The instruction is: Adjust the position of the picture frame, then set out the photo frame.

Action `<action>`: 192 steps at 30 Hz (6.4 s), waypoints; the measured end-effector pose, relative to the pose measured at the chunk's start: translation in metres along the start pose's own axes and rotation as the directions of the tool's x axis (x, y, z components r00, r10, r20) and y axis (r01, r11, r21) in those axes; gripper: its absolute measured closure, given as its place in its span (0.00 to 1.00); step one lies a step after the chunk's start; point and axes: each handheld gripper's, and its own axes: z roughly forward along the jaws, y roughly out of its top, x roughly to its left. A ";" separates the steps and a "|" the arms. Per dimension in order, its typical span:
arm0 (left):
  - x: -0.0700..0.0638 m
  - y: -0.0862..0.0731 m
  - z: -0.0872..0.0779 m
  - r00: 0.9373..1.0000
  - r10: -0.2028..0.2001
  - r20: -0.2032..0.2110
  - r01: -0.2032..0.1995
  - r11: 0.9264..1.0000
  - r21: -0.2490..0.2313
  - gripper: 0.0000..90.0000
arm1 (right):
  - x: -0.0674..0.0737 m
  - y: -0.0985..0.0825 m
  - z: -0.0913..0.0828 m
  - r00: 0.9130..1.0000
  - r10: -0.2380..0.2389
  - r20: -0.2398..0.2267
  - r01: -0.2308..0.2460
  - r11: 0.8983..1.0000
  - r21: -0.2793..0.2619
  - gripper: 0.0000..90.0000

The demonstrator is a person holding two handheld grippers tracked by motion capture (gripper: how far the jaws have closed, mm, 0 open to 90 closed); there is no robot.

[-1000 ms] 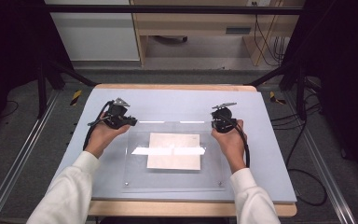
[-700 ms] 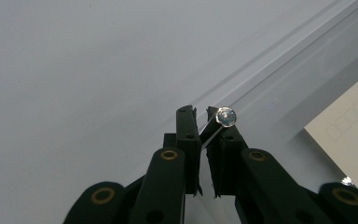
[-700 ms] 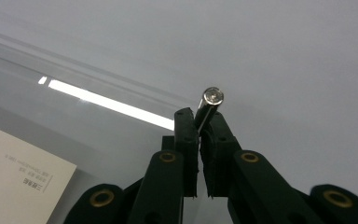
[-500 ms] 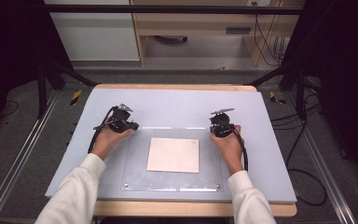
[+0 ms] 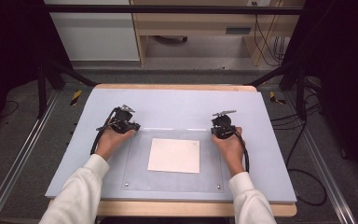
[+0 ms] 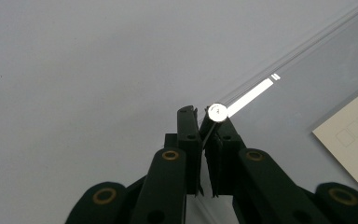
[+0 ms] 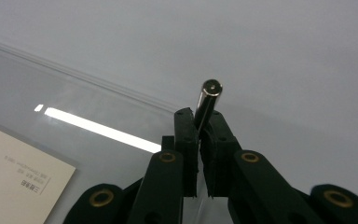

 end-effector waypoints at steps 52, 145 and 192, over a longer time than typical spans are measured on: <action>-0.014 -0.002 -0.026 0.993 -0.040 -0.110 0.015 0.975 -0.221 0.93 | -0.003 0.009 -0.023 0.995 -0.098 0.005 0.097 0.969 -0.227 0.94; 0.006 0.028 -0.015 0.993 -0.106 -0.049 0.104 0.994 -0.036 0.94 | -0.009 -0.094 -0.125 0.955 -0.284 -0.082 0.248 0.921 -0.300 0.15; 0.010 0.031 -0.012 0.991 -0.129 -0.034 0.129 0.992 -0.017 0.94 | 0.027 -0.159 -0.130 0.835 -0.535 -0.127 0.496 0.833 -0.244 0.13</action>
